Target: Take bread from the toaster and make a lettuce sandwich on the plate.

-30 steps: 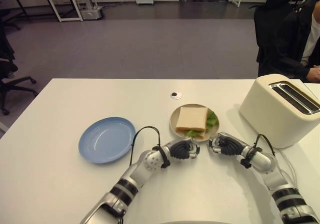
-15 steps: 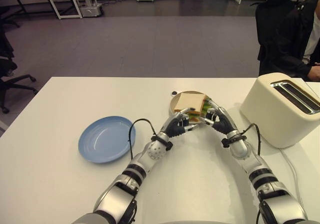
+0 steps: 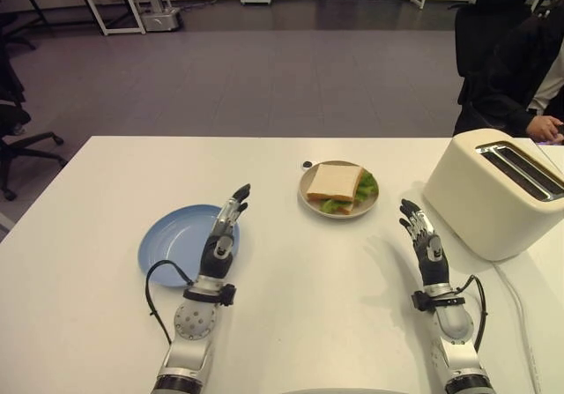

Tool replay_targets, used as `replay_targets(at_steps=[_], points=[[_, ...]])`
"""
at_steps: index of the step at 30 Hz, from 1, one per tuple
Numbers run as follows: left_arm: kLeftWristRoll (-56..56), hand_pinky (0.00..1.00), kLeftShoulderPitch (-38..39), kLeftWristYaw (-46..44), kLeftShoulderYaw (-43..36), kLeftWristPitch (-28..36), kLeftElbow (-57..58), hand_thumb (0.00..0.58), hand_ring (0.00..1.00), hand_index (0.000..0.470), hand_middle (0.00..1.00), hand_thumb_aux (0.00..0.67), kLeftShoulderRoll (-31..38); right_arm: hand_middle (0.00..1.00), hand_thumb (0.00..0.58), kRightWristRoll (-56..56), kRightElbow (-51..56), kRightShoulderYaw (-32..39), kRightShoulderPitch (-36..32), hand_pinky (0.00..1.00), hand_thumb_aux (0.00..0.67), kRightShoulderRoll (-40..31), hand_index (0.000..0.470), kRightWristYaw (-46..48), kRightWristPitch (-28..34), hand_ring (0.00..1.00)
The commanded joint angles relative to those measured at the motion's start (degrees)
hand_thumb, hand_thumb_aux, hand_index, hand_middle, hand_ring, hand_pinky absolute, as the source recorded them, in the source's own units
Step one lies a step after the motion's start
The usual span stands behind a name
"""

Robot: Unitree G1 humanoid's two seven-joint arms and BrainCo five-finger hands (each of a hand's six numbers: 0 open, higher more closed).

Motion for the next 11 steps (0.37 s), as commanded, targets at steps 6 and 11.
replay_targets(at_steps=[6, 11], points=[[-3.1, 0.00, 2.1, -4.5, 2.7, 6.3, -7.3, 0.000, 0.00, 0.000, 0.00, 0.000, -0.1, 0.00, 0.000, -1.5, -8.5, -1.3, 2.7, 0.00, 0.000, 1.7, 0.000, 0.3, 4.8, 0.00], [-3.8, 0.00, -1.5, -5.7, 3.9, 8.3, -5.6, 0.000, 0.00, 0.000, 0.00, 0.000, -1.3, 0.00, 0.000, -2.3, -6.7, -2.8, -0.4, 0.00, 0.000, 2.0, 0.000, 0.1, 5.8, 0.00]])
